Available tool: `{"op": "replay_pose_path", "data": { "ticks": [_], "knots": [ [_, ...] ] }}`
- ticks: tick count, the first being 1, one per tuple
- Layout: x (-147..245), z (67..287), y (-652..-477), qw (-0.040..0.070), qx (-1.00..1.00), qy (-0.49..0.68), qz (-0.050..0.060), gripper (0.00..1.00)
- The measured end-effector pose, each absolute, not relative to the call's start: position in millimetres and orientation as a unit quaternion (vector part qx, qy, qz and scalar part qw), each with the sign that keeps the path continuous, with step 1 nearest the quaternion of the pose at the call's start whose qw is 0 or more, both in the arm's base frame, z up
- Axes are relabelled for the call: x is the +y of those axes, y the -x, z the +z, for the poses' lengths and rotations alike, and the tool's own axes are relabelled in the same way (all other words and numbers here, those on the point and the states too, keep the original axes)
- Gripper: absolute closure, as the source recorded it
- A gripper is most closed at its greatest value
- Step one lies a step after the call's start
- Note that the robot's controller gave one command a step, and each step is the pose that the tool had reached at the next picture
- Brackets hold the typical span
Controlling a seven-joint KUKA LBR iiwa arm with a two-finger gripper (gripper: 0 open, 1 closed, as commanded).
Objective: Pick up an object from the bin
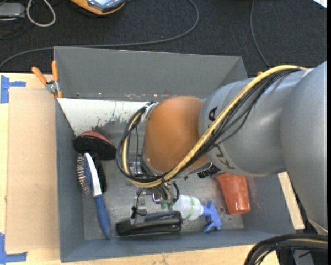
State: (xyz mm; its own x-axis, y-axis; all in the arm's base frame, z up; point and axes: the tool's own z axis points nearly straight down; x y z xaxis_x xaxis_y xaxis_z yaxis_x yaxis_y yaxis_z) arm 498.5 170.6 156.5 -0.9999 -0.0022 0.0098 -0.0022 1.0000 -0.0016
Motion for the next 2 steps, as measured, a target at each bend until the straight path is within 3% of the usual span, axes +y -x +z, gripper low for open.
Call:
{"op": "replay_pose_path", "data": {
  "ticks": [1,2],
  "knots": [
    [169.6,159.6,-500.6,0.002,-1.0,0.002,0.0,0.0],
    [112.4,75.4,-481.6,-0.003,-0.998,-0.068,-0.004,0.0]
  ]
}}
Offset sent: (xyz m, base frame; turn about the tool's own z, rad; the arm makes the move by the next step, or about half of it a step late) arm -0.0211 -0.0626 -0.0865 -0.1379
